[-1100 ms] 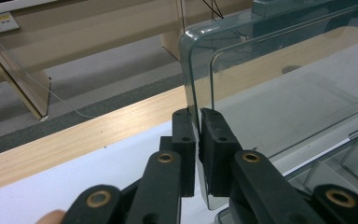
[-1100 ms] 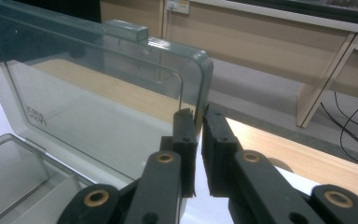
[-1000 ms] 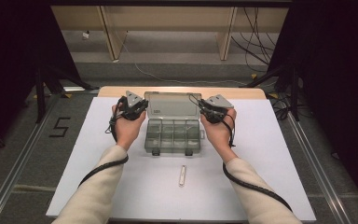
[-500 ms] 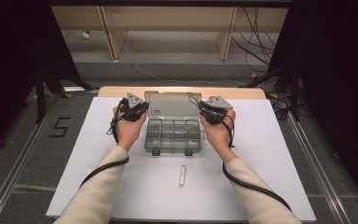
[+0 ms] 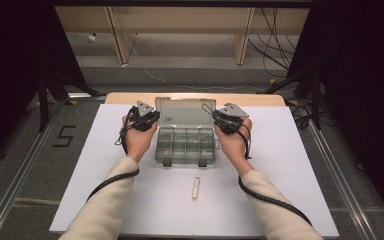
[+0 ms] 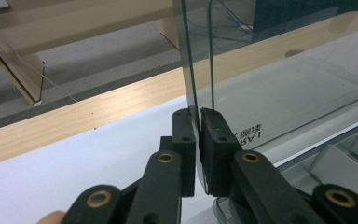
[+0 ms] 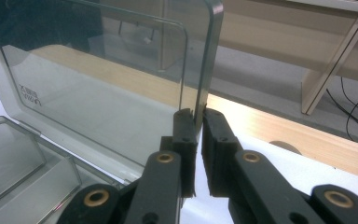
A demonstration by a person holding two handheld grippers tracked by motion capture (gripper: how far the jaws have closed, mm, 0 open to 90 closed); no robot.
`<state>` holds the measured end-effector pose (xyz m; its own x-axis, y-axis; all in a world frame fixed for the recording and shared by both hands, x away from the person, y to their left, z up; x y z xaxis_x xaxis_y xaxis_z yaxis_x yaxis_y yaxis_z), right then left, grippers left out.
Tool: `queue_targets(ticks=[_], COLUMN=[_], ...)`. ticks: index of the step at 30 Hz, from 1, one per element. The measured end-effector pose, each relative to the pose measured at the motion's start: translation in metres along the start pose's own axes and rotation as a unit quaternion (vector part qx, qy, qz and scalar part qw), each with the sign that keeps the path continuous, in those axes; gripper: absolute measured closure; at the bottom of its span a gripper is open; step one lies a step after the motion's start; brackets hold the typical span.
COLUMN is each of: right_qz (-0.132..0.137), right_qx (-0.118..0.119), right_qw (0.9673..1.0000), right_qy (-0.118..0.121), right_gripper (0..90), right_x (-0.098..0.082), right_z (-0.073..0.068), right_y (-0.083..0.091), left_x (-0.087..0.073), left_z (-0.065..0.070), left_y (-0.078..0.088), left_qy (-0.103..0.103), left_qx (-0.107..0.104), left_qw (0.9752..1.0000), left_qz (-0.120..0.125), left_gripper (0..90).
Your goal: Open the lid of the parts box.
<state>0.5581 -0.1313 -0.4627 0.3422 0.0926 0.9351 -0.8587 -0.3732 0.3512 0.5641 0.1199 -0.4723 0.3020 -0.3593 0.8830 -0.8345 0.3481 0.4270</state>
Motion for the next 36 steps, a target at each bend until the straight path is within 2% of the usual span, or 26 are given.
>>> queue_targets(ticks=[9, 11, 13, 18, 19, 22, 26, 33, 36], right_qz=[-0.013, -0.008, -0.004, -0.015, -0.025, -0.021, -0.032, -0.036, -0.052], right_qx=[0.002, 0.006, -0.003, 0.000, 0.005, 0.000, 0.001, 0.001, 0.004], right_qw=[0.9999, 0.9999, 1.0000, 0.9999, 0.9996, 0.9998, 0.9995, 0.9993, 0.9986], right_qy=[-0.006, -0.006, 0.000, -0.002, -0.007, -0.002, -0.007, -0.002, -0.004], right_gripper=[84.5, 84.4, 84.4, 84.2, 84.1, 84.2, 83.6, 82.7, 82.4], right_x=[-0.004, -0.004, -0.004, -0.008, -0.010, -0.011, -0.015, -0.019, -0.023], right_z=[0.000, 0.000, 0.001, 0.002, 0.001, 0.002, 0.002, 0.005, 0.006], right_y=[-0.001, -0.002, -0.003, -0.004, -0.004, -0.006, -0.008, -0.010, -0.011], left_x=[-0.004, -0.006, -0.007, -0.012, -0.013, -0.015, -0.018, -0.020, -0.022], left_z=[0.001, 0.001, 0.001, 0.003, 0.003, 0.003, 0.003, 0.004, 0.004], left_y=[-0.004, -0.005, -0.006, -0.009, -0.009, -0.010, -0.014, -0.017, -0.019], left_qy=[0.007, 0.008, 0.008, 0.012, 0.012, 0.013, 0.017, 0.021, 0.023], left_qx=[-0.002, -0.004, -0.005, -0.010, -0.009, -0.012, -0.016, -0.019, -0.020], left_qw=[0.9999, 0.9999, 0.9999, 0.9996, 0.9995, 0.9994, 0.9989, 0.9982, 0.9977], left_qz=[-0.008, -0.011, -0.013, -0.025, -0.026, -0.030, -0.042, -0.054, -0.061], left_gripper=[84.0, 84.0, 84.0, 84.0, 84.0, 84.0, 84.0, 83.8, 83.2])
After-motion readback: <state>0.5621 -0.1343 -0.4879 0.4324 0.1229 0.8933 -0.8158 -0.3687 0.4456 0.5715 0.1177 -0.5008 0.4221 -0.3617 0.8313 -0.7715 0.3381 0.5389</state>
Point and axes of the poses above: each handheld gripper's, and its own axes: y roughly backward along the jaws, x roughly out of its top, z roughly to its right, the point moved 6 cm from there along -y, roughly forward along the jaws, and after that the axes turned 9 degrees about -y, right-handed, at the moved point
